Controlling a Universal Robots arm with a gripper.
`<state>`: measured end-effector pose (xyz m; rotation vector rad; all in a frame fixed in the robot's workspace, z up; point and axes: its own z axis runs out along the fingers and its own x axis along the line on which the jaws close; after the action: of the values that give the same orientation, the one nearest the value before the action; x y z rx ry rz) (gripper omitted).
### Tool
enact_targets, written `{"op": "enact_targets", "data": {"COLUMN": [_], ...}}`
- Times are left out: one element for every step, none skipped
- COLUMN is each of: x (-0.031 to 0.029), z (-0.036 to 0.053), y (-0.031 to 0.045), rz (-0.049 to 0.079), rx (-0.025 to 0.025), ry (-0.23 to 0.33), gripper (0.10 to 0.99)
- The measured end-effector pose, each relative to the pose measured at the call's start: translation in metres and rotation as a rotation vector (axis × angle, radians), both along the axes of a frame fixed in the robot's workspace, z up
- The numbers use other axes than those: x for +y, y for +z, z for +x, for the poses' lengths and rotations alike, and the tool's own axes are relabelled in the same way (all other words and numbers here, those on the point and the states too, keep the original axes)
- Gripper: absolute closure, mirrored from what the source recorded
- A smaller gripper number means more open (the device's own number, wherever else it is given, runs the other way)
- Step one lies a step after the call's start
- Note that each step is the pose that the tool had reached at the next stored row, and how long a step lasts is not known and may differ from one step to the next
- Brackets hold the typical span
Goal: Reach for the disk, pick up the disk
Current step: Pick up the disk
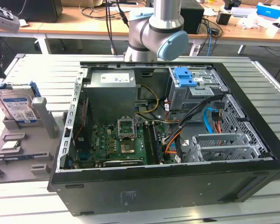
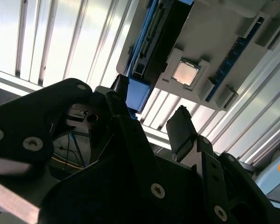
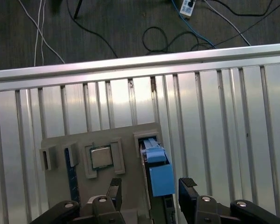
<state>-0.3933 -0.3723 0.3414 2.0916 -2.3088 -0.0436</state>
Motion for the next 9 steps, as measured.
{"op": "enact_targets", "data": {"x": [0.0, 0.0, 0.0, 0.0, 0.0, 0.0, 0.0, 0.0, 0.0], "z": [0.0, 0.0, 0.0, 0.0, 0.0, 0.0, 0.0, 0.0, 0.0], "y": [-0.0014, -0.0025, -0.0031, -0.0037, -0.0044, -0.005, -0.0061, -0.0068, -0.0076], "rz": [0.0, 0.0, 0.0, 0.0, 0.0, 0.0, 0.0, 0.0, 0.0], "rx": [0.0, 0.0, 0.0001, 0.0001, 0.0001, 0.0, 0.0001, 0.0001, 0.0], "ry": [0.0, 0.0, 0.0, 0.0, 0.0, 0.0, 0.0, 0.0, 0.0], "gripper": [0.486, 0.486, 0.486, 0.486, 0.486, 0.486, 0.486, 0.486, 0.486]}}
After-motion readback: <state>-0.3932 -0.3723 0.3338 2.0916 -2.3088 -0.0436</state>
